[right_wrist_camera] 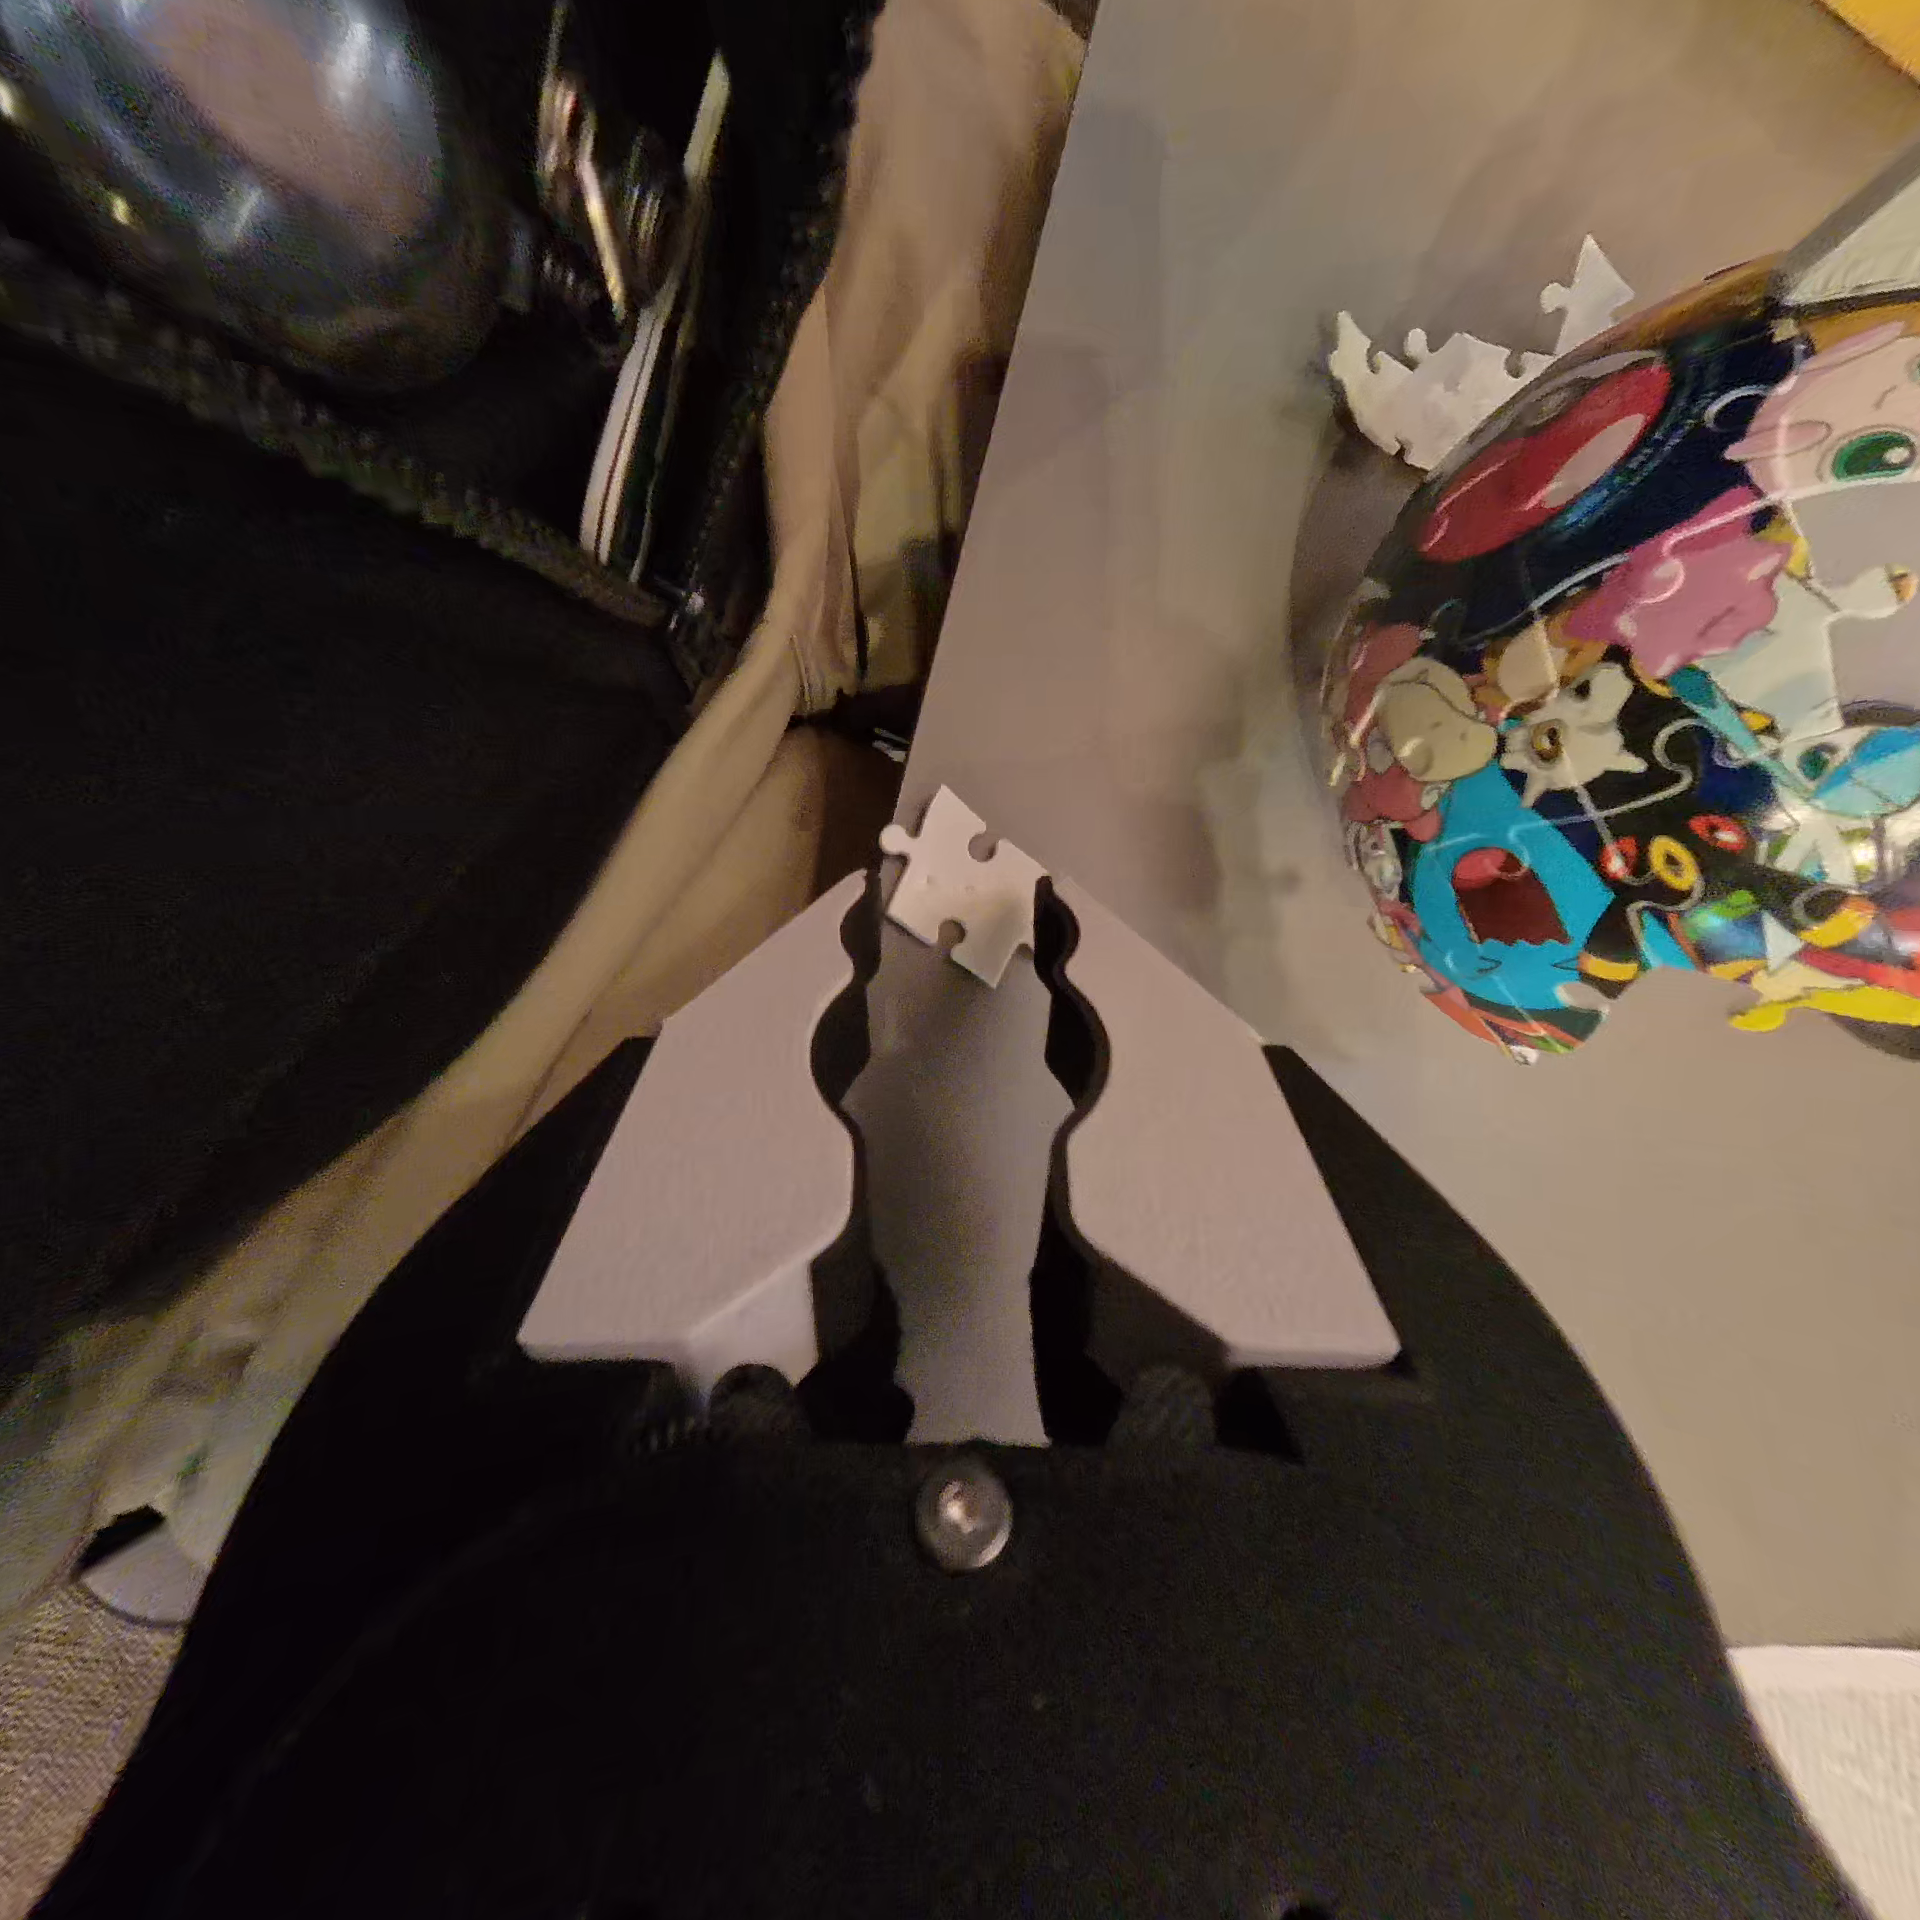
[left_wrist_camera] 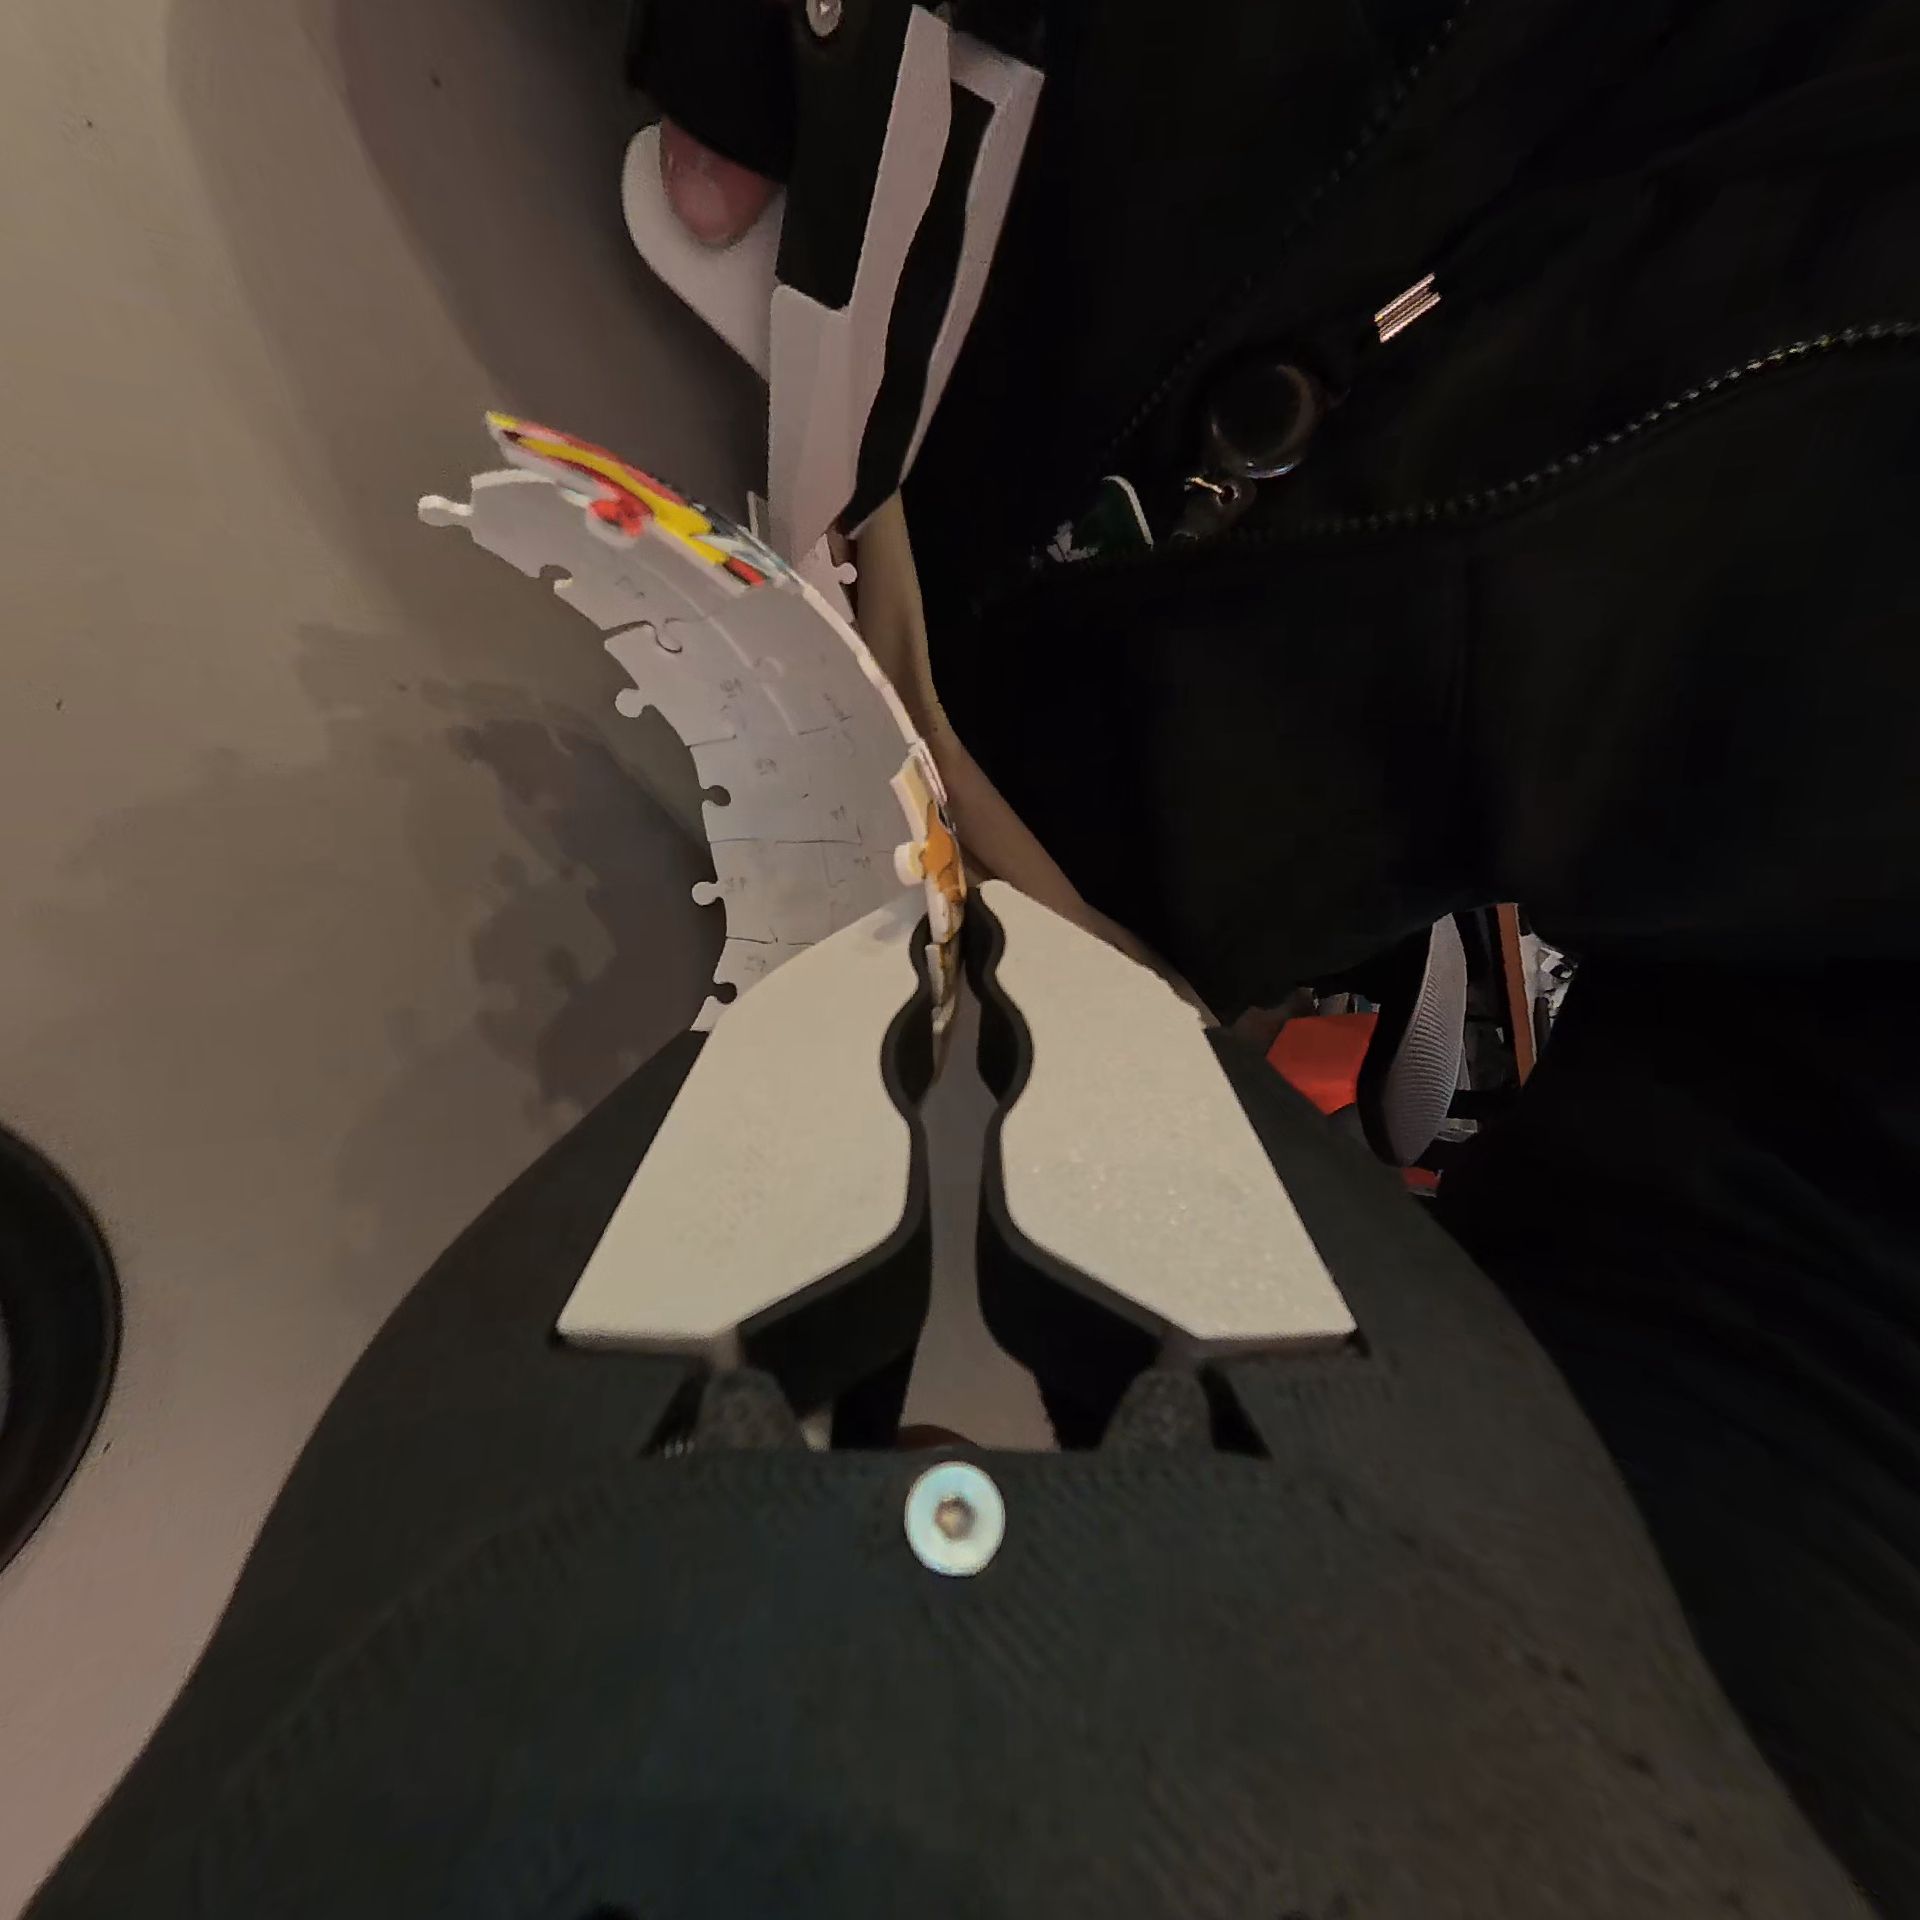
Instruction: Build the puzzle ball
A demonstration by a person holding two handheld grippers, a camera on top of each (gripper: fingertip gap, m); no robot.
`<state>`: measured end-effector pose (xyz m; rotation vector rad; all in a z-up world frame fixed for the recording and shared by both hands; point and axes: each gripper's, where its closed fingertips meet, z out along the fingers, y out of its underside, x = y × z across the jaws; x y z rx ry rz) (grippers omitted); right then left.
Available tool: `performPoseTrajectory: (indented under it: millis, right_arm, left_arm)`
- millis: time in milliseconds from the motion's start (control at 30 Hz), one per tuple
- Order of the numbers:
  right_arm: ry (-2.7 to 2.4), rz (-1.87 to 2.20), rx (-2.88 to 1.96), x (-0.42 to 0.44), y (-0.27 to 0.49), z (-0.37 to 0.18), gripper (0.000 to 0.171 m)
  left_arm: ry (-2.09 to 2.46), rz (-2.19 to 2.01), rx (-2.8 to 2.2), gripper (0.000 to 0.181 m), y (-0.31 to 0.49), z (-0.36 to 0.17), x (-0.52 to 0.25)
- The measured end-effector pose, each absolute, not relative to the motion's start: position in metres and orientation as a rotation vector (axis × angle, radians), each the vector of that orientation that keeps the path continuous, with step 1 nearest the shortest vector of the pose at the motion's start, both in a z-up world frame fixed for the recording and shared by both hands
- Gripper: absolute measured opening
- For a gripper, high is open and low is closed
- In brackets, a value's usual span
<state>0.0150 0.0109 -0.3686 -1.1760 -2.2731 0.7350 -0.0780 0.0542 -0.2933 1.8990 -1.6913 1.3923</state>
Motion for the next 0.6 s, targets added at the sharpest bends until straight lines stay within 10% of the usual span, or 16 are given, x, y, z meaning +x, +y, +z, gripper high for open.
performPoseTrajectory:
  millis: [333, 600]
  right_arm:
    - [-2.268, 0.642, -1.126, 0.0179, 0.0085, -0.3735, 0.002]
    - [-2.234, 0.586, -1.148, 0.0162, 0.0119, -0.3746, 0.038]
  left_arm:
    - [-1.705, 1.385, 1.899, 0.003, 0.0523, -0.2934, -0.0761]
    - [-1.716, 1.354, 1.907, 0.003, 0.0496, -0.2935, -0.0755]
